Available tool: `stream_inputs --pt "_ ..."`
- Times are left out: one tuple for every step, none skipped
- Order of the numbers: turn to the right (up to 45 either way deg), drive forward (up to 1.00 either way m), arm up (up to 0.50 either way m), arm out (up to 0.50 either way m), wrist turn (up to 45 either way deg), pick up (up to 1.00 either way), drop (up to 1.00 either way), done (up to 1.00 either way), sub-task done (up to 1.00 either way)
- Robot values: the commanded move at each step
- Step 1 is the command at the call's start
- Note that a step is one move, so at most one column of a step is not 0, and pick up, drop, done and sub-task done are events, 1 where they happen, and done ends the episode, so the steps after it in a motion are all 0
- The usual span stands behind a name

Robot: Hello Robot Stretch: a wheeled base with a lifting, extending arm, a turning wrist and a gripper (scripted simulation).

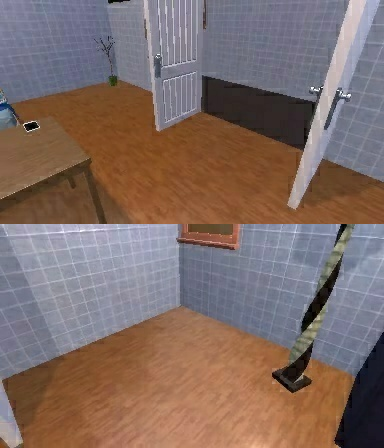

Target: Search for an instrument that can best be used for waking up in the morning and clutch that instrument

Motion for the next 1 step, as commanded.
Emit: stream_inputs --pt "0.0 0.85 0.0 0.0 0.0 0.0 0.0 0.0 0.0"
